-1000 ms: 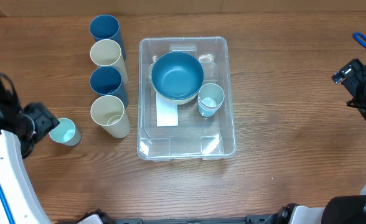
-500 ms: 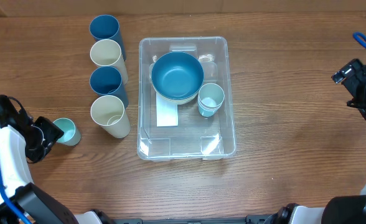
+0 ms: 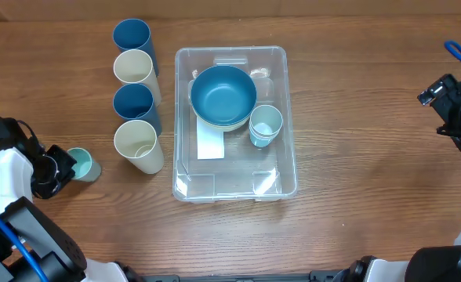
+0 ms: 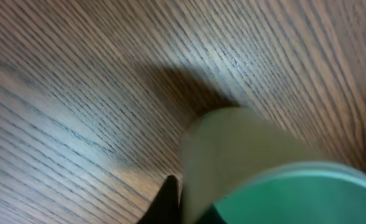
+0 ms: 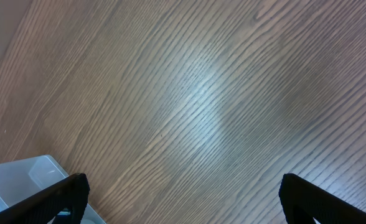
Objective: Pack container
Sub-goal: 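Move left gripper to the mint cup and grasp its rim, then carry the mint cup into the bin and drop it onto the nested cups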
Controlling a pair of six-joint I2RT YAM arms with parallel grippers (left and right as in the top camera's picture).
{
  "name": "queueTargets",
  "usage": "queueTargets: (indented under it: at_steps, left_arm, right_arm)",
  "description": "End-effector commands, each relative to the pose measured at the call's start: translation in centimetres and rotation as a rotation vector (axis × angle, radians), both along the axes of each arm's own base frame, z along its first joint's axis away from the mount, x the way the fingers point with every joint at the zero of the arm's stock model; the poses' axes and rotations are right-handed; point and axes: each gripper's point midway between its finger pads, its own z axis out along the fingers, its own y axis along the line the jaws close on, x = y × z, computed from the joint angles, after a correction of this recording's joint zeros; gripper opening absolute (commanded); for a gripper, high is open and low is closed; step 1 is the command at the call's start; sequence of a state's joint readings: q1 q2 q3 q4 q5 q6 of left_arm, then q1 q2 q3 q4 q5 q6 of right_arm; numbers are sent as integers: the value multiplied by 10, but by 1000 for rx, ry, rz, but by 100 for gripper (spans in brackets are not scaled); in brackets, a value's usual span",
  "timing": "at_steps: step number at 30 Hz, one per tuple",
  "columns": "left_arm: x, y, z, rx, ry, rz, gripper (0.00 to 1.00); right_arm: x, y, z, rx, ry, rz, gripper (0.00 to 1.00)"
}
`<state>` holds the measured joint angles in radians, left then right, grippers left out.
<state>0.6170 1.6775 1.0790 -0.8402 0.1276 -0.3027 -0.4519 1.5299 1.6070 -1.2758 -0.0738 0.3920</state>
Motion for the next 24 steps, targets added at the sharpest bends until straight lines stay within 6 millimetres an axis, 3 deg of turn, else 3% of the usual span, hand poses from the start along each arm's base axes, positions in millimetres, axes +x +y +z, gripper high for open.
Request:
queueTargets:
  at_steps: [1,5,10,13,17,20,24]
  left_arm:
    - [3,2,16,19,-32,-6,4]
    - [8,3,63,60,-105,-5,4]
    - [17,-16,174,121,-301,-74,4]
    - [15,-43,241,194,-424,-164,4]
    - [17,-106,313,274,-617,-390,4]
    - [21,-161,335,264,-720,-584,4]
    - [32,-230,325,204,-737,-856,4]
  right_arm:
    - [1,-2,5,-7,-17,-8,100]
    - [1,-2,5,-7,-17,-8,100]
    - [1,-2,5,-7,-17,-8,100]
    - [1,-2,5,-6,-16,-8,100]
    - [1,-2,5,-6,-16,-8,100]
    - [1,-2,5,-7,-17,-8,100]
    - [1,-2,5,-6,-16,-8,100]
